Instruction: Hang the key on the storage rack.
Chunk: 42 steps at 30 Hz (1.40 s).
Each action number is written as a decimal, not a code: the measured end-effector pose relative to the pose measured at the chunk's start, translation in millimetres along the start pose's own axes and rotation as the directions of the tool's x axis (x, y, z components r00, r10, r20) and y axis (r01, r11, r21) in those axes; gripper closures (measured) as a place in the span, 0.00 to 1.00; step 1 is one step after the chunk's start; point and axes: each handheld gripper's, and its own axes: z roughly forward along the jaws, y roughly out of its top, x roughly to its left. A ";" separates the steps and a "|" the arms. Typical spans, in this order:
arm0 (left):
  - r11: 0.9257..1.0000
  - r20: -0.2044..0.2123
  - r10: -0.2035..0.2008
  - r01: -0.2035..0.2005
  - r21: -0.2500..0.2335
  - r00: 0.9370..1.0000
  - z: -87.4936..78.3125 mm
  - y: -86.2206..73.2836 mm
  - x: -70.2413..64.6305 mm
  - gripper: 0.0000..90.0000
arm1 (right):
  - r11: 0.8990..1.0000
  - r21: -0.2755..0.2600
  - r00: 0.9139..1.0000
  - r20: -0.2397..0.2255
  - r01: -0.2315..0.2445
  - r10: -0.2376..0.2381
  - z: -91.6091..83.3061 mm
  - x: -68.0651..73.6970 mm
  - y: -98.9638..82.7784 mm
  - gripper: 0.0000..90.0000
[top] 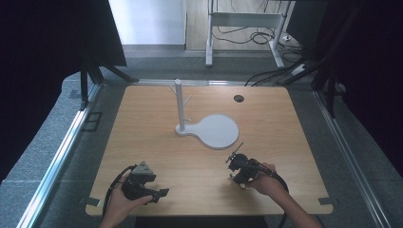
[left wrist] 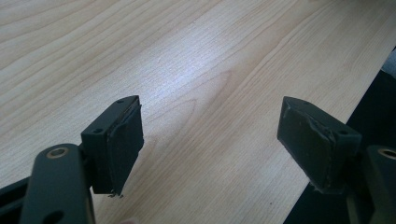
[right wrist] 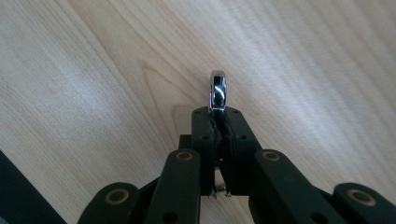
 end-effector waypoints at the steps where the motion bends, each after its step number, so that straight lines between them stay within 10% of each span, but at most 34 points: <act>1: 1.000 0.000 0.000 0.000 0.000 1.000 0.0 0.0 0.1 0.26 | 1.000 -0.006 1.000 0.005 -0.004 0.004 -2.5 -0.5 0.2 0.94; 24: 1.000 -0.001 -0.001 0.001 0.005 1.000 1.7 0.1 -0.5 0.26 | 0.987 -0.161 0.998 0.051 -0.014 0.022 -49.2 -14.1 14.1 0.94; 42: 1.000 0.000 -0.001 0.001 0.003 1.000 0.2 0.1 -0.6 0.26 | 0.981 -0.193 0.999 0.047 -0.017 0.027 -52.4 -21.6 35.9 0.94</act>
